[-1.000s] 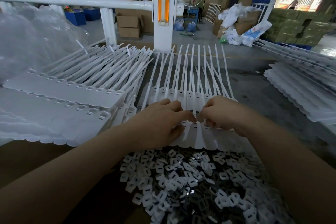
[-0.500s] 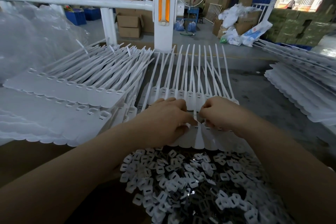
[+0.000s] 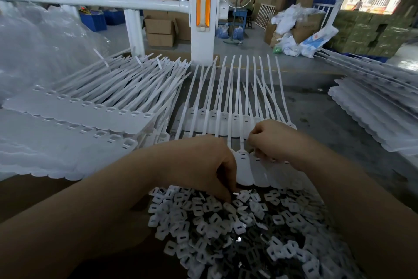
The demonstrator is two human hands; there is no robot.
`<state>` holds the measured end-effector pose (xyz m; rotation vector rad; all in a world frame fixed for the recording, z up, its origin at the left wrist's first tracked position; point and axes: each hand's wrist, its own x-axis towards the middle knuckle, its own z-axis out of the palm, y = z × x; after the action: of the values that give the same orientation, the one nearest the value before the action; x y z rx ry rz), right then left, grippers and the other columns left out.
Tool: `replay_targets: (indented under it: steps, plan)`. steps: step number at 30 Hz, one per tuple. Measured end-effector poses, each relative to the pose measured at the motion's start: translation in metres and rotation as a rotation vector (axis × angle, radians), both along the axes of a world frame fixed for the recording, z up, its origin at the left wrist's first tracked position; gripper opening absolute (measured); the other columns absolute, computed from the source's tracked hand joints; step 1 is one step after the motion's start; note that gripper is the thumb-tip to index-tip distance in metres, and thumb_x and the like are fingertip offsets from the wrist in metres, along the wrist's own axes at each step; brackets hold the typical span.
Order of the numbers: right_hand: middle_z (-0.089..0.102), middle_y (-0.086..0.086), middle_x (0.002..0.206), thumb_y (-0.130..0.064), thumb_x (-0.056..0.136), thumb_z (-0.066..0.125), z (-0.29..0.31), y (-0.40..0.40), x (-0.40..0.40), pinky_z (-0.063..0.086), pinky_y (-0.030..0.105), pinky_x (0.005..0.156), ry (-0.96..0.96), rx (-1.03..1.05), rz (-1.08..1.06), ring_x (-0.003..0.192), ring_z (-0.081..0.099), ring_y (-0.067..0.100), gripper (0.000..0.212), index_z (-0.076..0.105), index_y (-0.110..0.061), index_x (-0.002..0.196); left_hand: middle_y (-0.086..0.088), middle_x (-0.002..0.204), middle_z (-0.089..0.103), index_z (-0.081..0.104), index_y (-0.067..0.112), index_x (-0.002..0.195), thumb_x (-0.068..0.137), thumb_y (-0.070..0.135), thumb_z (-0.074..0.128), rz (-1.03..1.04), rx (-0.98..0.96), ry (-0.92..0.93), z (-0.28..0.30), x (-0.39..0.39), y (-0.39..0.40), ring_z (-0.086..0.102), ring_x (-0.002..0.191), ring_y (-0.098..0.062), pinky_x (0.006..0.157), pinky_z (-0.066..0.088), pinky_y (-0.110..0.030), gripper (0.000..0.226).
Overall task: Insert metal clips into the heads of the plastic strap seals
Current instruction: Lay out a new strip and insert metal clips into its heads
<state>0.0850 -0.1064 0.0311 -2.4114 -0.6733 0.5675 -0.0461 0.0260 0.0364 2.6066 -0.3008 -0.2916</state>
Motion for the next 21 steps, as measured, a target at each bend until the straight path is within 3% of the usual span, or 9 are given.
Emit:
replay_targets:
  steps: [6,10,15,21]
  plan:
    - [0.061,0.006,0.056,-0.006,0.089,0.046,0.0015,0.0003,-0.0021,0.031,0.014,0.034,0.01,0.004,-0.003,0.032,0.045,0.008,0.028,0.067,0.009,0.1,0.027,0.061,0.053,0.074,0.025,0.093,0.085,0.026,0.072,0.0,0.087,0.038,-0.0004,0.0017,-0.006,0.053,0.063,0.02,0.059,0.039,0.001,0.009]
    - [0.06,0.007,0.057,-0.006,0.089,0.045,0.0024,0.0,-0.0034,0.031,0.014,0.035,0.006,0.001,-0.006,0.037,0.045,0.011,0.028,0.067,0.009,0.101,0.023,0.066,0.052,0.072,0.024,0.094,0.085,0.027,0.069,-0.008,0.173,0.074,-0.0058,0.0043,-0.0098,0.05,0.062,0.018,0.061,0.042,-0.007,0.009]
    - [0.061,0.007,0.06,-0.008,0.09,0.046,0.0023,-0.0001,-0.0037,0.032,0.014,0.035,0.002,0.001,-0.009,0.037,0.046,0.009,0.027,0.066,0.006,0.102,0.019,0.079,0.056,0.067,0.027,0.098,0.085,0.042,0.069,0.012,0.195,-0.002,0.0027,-0.0033,-0.0054,0.054,0.072,0.005,0.06,0.041,-0.004,0.02]
    - [0.062,0.008,0.062,-0.008,0.091,0.046,0.0015,0.0,-0.0039,0.034,0.017,0.038,-0.007,-0.007,-0.01,0.044,0.047,0.014,0.026,0.067,0.005,0.1,0.021,0.071,0.054,0.069,0.026,0.089,0.087,0.035,0.068,-0.011,0.181,0.019,0.0015,-0.0029,-0.0053,0.052,0.065,0.013,0.061,0.039,0.001,0.01]
